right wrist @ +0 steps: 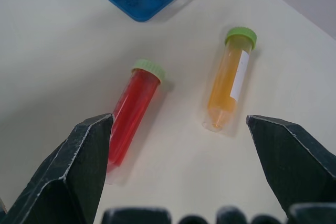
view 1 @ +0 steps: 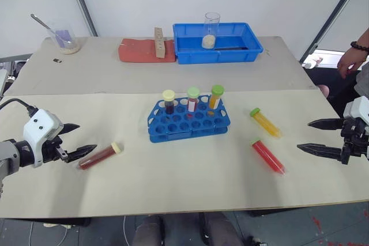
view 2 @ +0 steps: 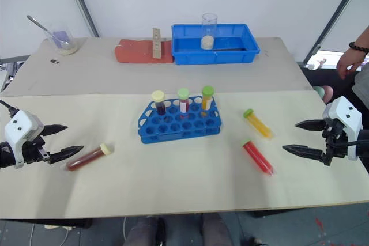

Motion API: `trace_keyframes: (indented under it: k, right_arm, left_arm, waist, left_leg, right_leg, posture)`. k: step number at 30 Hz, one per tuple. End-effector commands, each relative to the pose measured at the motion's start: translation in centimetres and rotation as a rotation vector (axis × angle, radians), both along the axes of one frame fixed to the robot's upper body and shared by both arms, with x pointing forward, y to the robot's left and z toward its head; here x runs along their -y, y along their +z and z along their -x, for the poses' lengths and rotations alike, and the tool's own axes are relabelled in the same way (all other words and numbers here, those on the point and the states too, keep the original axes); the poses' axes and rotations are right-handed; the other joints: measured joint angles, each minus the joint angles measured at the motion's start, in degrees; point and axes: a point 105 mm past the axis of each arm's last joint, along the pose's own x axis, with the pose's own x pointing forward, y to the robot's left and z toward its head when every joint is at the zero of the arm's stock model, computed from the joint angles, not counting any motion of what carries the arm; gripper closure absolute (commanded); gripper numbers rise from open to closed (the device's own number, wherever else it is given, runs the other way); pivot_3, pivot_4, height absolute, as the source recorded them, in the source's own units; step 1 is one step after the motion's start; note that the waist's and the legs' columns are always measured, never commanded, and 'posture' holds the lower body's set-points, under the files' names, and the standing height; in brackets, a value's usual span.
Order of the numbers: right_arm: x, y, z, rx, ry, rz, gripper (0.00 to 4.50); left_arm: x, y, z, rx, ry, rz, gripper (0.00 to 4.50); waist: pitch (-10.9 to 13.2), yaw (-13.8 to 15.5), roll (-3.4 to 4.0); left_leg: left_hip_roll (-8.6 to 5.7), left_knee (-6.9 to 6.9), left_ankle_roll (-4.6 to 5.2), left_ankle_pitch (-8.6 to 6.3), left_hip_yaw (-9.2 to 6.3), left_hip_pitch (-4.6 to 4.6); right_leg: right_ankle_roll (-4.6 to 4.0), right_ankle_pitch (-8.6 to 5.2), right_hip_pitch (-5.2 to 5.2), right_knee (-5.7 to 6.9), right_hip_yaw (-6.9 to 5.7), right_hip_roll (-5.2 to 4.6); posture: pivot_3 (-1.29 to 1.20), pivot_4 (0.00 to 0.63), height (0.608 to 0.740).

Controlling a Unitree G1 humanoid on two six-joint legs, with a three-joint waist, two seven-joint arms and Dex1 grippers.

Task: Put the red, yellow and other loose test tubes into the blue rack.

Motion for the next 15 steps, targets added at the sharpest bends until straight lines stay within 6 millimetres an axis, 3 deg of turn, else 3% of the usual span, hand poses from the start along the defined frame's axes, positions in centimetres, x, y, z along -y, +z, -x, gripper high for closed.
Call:
trace_keyframes:
  k: [1,4,10,15]
  right_arm:
    - [0.1,1.5,-0.2,0.069,0.006,0.011,0.02]
    - [-0.1,1.7,-0.3,0.07,0.003,0.0,0.02]
    - [-2.8,2.7,-0.9,0.107,0.095,0.047,0.02]
    - [-4.5,2.8,-2.9,0.068,0.08,0.107,0.02]
  left_arm:
    - [0.3,0.8,0.1,0.024,-0.033,-0.016,0.0]
    - [1.7,1.2,0.3,0.02,-0.095,-0.004,0.0]
    - [8.2,2.5,0.6,0.044,-0.321,0.058,0.0]
    - [12.6,3.0,1.3,0.032,-0.508,0.102,0.0]
  waist:
    - [0.0,0.01,0.0]
    - [0.0,0.0,0.0]
    - [0.0,0.03,0.0]
    - [0.0,-0.4,0.0]
  left_leg:
    - [0.0,0.0,0.0,0.0,0.0,0.0]
    - [0.0,0.0,0.0,0.0,0.0,0.01]
    - [-0.02,0.06,-0.02,0.02,0.0,0.0]
    - [-0.03,0.29,-0.03,0.02,-0.02,0.05]
  right_leg:
    - [0.0,0.0,0.0,0.0,0.0,0.0]
    - [0.0,0.0,0.0,0.02,0.0,0.0]
    - [0.14,0.08,0.03,0.05,0.02,-0.01]
    - [0.17,0.08,0.01,0.43,0.07,0.04]
  posture:
    - [0.0,0.15,0.74]
    - [0.0,0.15,0.74]
    - [0.0,0.15,0.74]
    - [0.0,0.15,0.74]
